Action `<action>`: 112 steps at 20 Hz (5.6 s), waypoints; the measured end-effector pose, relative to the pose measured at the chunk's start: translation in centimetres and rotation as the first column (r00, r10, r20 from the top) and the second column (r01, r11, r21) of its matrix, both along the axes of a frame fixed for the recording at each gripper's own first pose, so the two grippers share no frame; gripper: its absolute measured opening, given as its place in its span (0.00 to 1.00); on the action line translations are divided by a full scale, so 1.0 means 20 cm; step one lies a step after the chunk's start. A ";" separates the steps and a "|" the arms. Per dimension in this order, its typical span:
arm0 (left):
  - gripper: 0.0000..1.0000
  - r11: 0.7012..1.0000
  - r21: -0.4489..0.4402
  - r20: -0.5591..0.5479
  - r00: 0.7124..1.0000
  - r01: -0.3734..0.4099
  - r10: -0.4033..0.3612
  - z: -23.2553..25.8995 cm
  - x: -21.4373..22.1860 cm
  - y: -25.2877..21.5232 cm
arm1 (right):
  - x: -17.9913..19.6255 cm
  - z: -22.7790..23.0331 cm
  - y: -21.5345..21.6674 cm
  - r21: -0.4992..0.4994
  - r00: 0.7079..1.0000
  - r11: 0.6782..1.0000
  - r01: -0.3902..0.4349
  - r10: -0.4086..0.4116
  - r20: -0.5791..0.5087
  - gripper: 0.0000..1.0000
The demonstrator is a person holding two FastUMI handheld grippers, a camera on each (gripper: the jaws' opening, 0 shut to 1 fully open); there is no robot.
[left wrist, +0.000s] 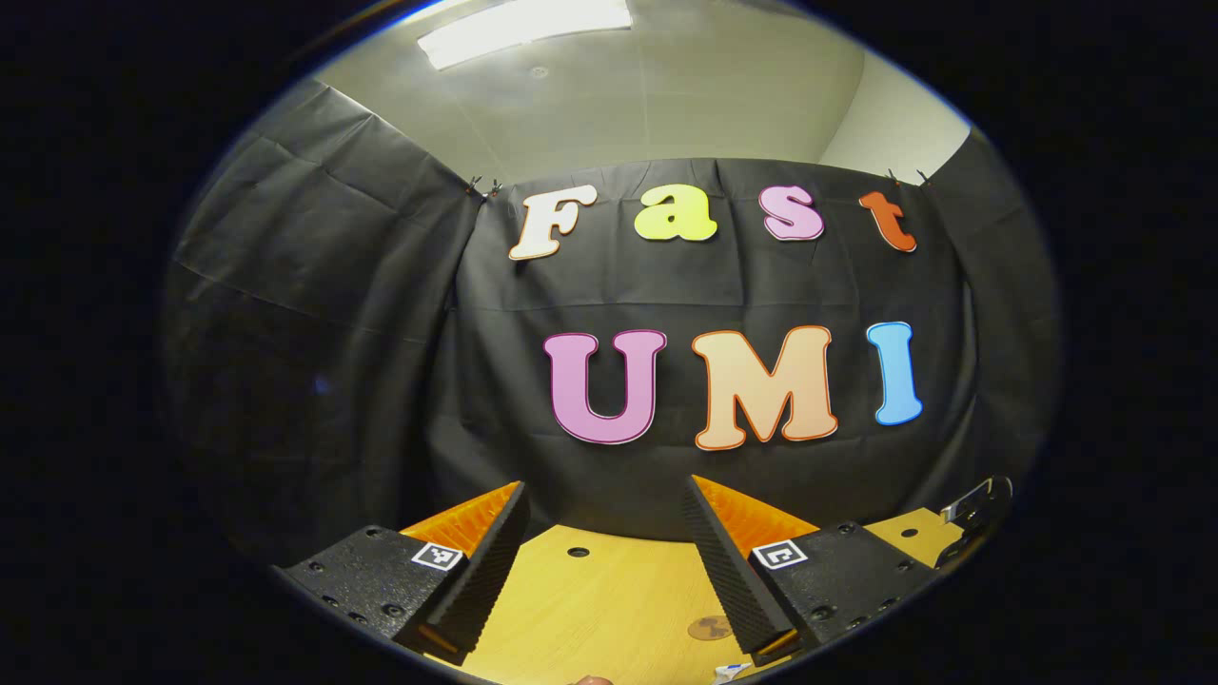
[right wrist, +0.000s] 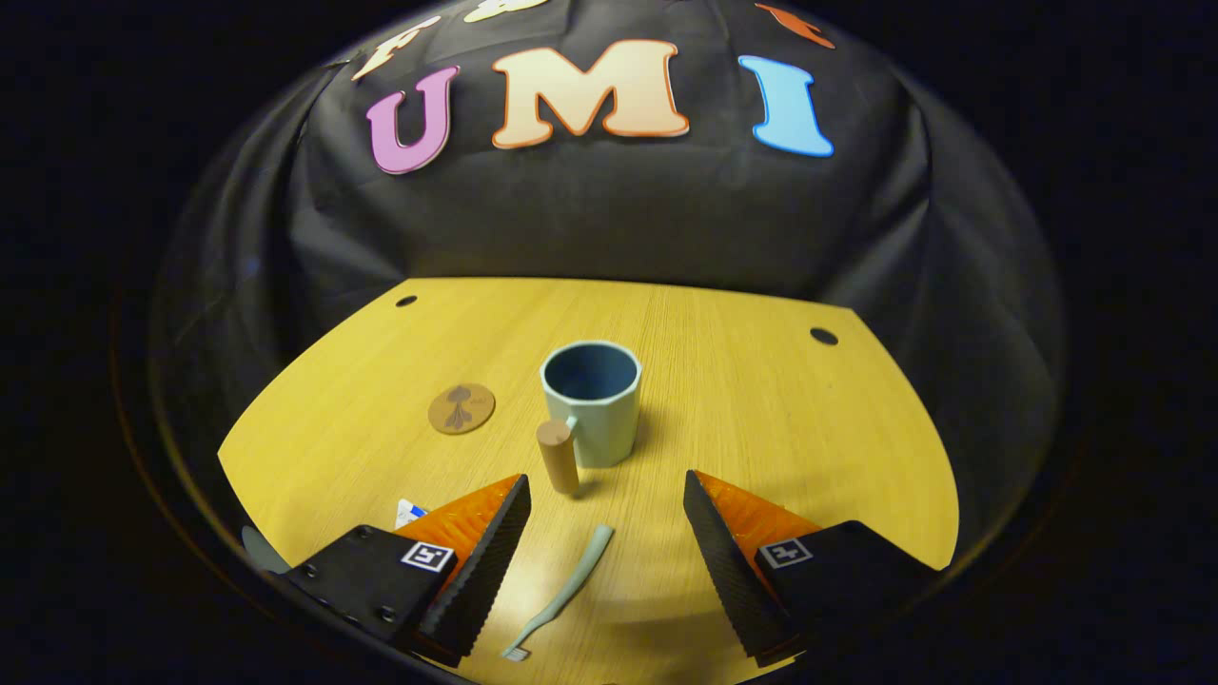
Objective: Put the toothbrush and toothpaste on the desktop into the cup, then pick up the cup and place it on the coaster on the desktop.
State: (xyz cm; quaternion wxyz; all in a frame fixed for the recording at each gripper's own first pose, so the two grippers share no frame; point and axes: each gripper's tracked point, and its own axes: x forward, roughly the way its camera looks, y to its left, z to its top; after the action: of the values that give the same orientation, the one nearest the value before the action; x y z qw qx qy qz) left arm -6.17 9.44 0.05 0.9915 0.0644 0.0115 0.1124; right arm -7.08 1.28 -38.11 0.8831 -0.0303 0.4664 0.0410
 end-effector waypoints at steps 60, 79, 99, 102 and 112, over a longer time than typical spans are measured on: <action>0.95 0.930 -0.319 -0.701 0.615 0.183 -0.362 -1.55 -0.27 -0.63 | -0.31 -0.38 -0.05 0.019 0.877 0.996 -0.090 0.088 -0.472 0.07; 0.81 0.954 -0.273 -0.885 0.355 0.125 -0.300 -2.06 -0.54 -0.77 | -0.32 -0.37 -0.04 0.114 0.886 0.976 -0.187 0.218 -0.410 0.07; 0.05 0.866 -0.474 -0.819 0.284 0.156 -0.499 -2.05 -0.52 -0.78 | -0.30 -0.31 -0.04 0.127 0.935 0.985 -0.114 0.150 -0.321 0.07; 0.05 0.850 -0.504 -0.805 0.273 0.153 -0.527 -2.05 -0.52 -0.78 | -0.26 -0.22 -0.02 0.182 0.956 0.979 -0.096 0.142 -0.259 0.07; 0.05 0.832 -0.516 -0.803 0.223 0.202 -0.552 -2.05 -0.51 -0.79 | 0.21 0.27 0.09 0.374 0.999 0.928 0.000 -0.015 0.037 0.06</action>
State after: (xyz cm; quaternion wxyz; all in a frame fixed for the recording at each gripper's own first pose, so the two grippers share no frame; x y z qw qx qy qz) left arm -16.31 -6.35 -40.93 0.7914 -0.0353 0.5779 -0.1962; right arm -2.97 3.18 -32.72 0.8819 0.1392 0.4326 0.1252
